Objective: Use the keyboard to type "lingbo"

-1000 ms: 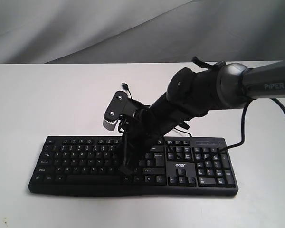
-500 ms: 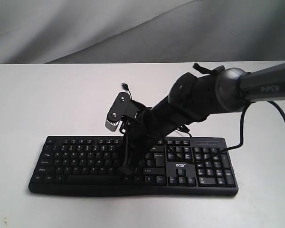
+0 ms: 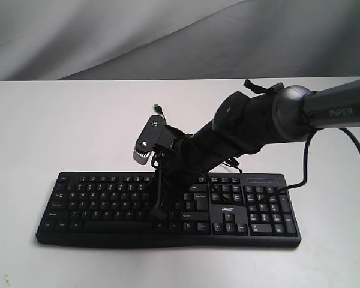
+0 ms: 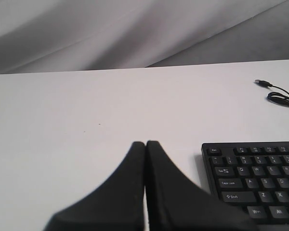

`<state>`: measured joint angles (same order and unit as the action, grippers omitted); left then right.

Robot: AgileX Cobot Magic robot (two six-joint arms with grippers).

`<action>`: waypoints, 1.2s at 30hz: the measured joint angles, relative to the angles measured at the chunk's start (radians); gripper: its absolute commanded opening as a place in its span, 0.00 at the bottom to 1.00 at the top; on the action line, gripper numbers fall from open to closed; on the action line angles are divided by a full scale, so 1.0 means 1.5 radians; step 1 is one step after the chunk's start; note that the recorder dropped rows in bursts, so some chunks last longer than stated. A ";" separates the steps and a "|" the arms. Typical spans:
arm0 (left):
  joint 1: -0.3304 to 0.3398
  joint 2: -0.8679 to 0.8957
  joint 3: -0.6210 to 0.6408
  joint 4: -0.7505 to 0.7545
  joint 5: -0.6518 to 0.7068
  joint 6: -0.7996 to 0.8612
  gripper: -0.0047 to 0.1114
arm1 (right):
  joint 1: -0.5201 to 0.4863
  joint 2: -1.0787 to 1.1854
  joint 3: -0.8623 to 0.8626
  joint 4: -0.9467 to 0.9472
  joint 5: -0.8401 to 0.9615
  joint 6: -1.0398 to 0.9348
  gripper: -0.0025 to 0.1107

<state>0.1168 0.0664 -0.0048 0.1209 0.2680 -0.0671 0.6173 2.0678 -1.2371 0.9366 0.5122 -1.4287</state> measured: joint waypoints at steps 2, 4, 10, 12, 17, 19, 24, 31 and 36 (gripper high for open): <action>0.000 0.000 0.000 0.000 0.000 0.000 0.04 | 0.000 0.000 0.000 0.000 0.000 0.000 0.02; 0.000 0.000 0.000 0.000 0.000 0.000 0.04 | 0.000 0.000 0.000 0.000 0.000 0.000 0.02; 0.000 0.000 0.000 0.000 0.000 0.000 0.04 | 0.000 0.000 0.000 0.000 0.000 -0.002 0.02; 0.000 0.000 0.000 0.000 0.000 0.000 0.04 | 0.000 0.000 0.000 0.000 0.000 -0.002 0.02; 0.000 0.000 0.000 0.000 0.000 0.000 0.04 | 0.000 0.000 0.000 0.000 -0.003 -0.002 0.02; 0.000 0.000 0.000 0.000 0.000 0.000 0.04 | 0.000 0.000 0.000 0.000 -0.003 -0.002 0.02; 0.000 0.000 0.000 0.000 0.000 0.000 0.04 | 0.000 0.011 0.000 0.000 -0.004 -0.002 0.02; 0.000 0.000 0.000 0.000 0.000 0.000 0.04 | 0.000 0.013 0.000 0.002 -0.004 -0.002 0.02; 0.000 0.000 0.000 0.000 0.000 0.000 0.04 | 0.000 0.016 0.000 0.003 -0.004 -0.002 0.02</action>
<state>0.1168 0.0664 -0.0048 0.1209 0.2680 -0.0671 0.6173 2.0924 -1.2371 0.9404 0.5062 -1.4324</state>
